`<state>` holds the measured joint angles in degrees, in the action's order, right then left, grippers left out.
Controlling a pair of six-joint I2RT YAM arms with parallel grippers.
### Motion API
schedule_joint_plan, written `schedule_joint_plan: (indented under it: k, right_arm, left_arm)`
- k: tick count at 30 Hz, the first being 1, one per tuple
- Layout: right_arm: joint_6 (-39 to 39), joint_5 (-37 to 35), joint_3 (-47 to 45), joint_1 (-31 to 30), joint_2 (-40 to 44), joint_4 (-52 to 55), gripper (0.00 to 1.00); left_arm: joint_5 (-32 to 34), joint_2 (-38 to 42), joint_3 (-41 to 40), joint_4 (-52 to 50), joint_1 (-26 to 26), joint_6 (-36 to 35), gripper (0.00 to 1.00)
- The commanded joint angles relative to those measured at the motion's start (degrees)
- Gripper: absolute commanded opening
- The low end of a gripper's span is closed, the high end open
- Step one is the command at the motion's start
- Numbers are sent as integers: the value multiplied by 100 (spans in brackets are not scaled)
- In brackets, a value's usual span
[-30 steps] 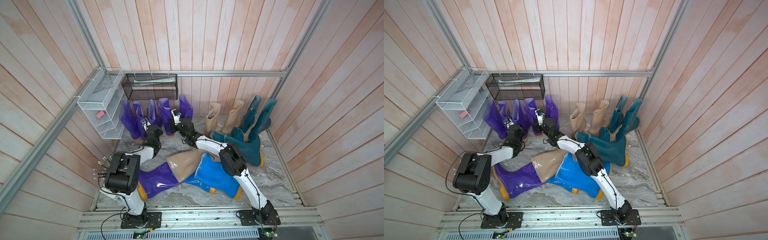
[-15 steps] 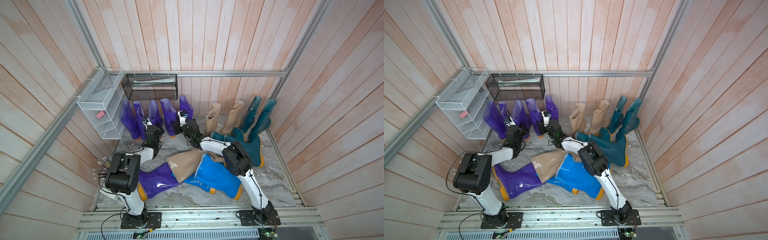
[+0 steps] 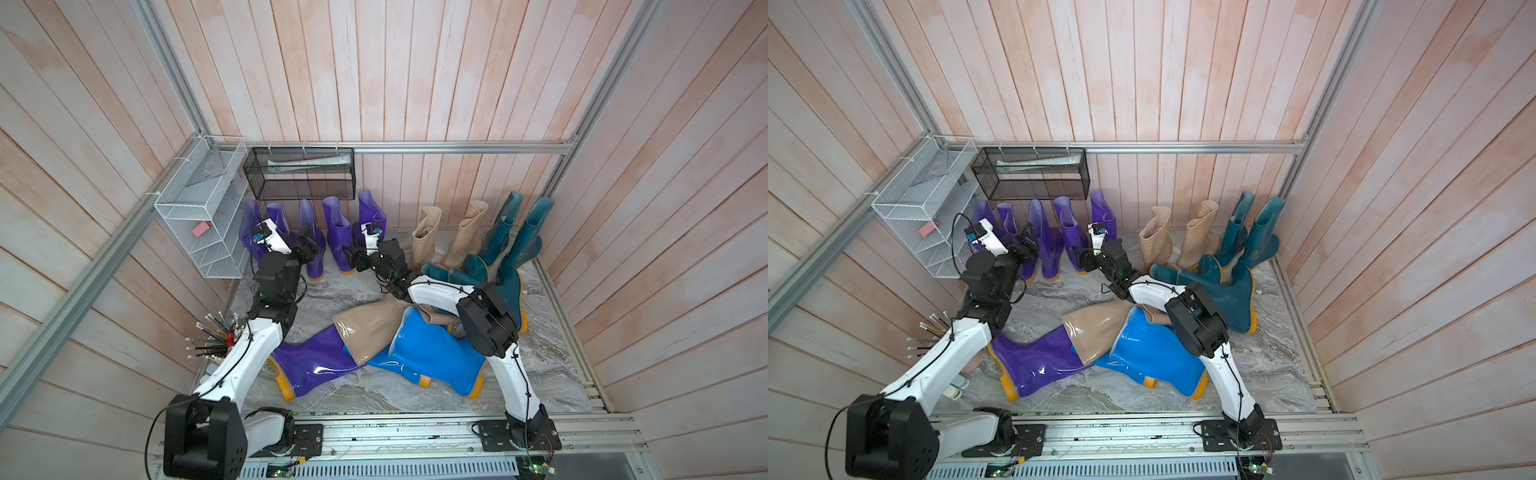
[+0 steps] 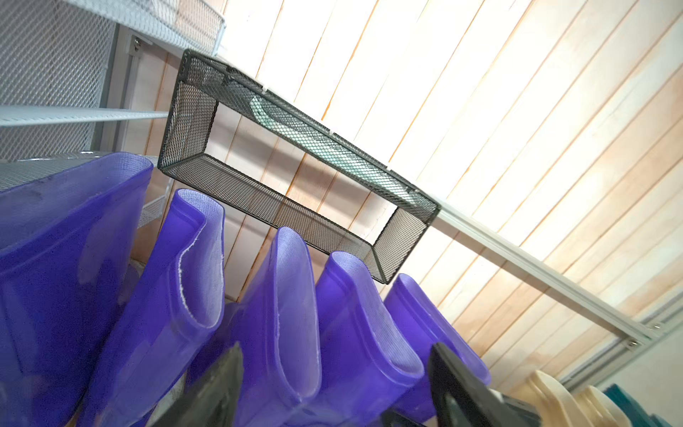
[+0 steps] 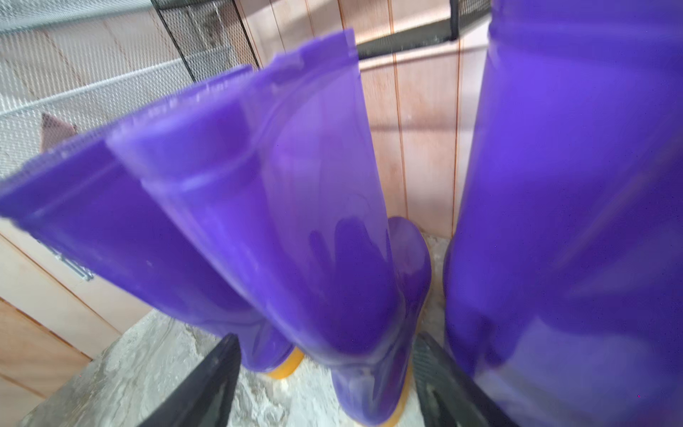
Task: Match and arrange rain boots in pairs
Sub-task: Move the rain boot to the center of the board, then adjust the rain boot at the corner of the board.
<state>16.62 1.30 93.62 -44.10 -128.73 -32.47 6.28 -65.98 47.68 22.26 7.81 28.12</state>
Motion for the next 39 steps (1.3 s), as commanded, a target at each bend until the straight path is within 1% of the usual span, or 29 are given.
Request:
schedule_joint_plan:
  k: [1,5,8,11,18,20,21,23,24,25,27,30,35,38,39]
  right_arm:
    - [-213,-256,-353,-64,326,125,78]
    - [-351,-253,-627,-112,422,85,80]
    - [-424,-141,-455,-159,209,226,80]
    - [-545,-160,25,-205,-197,444,81]
    - [-757,-335,1653,-207,-1343,1209,83]
    - [-791,-214,2082,-211,-1611,1368,76]
    - [-794,-85,2318,-213,-1757,1446,65]
    - [-801,162,2829,-205,-2031,1610,38]
    - [-764,224,3110,-205,-2171,1710,22]
    - [-715,314,3360,-200,-2235,1770,13]
    - [-577,519,3695,-179,-2542,1792,0]
    - [-232,795,3953,-119,-2654,1684,0]
    - [346,1235,3910,-64,-2649,1320,0]
    - [464,1344,3858,-63,-2620,1335,0]
    - [434,1306,3812,-64,-2563,1422,14]
  left_arm:
    - [-243,738,-272,-965,-14,-128,81]
    - [-148,1450,-532,-1354,-16,-515,81]
    - [-82,1721,-654,-1573,-17,-780,81]
    - [29,1875,-809,-1577,-26,-887,82]
    - [7,2153,-1010,-1454,-43,-819,82]
    - [2,2226,-1058,-1409,-49,-844,82]
    - [23,2255,-1068,-1403,-60,-835,82]
    - [2,2258,-1076,-1391,-69,-806,82]
    - [-24,2246,-1076,-1382,-73,-765,82]
    - [-72,2238,-1081,-1359,-83,-749,82]
    - [-125,2213,-1081,-1357,-112,-672,82]
    - [-201,2206,-1094,-1322,-187,-593,81]
    - [-452,2165,-1139,-1237,-363,-391,81]
    - [-558,2125,-1138,-1222,-396,-348,81]
    - [-564,2128,-1126,-1241,-401,-359,81]
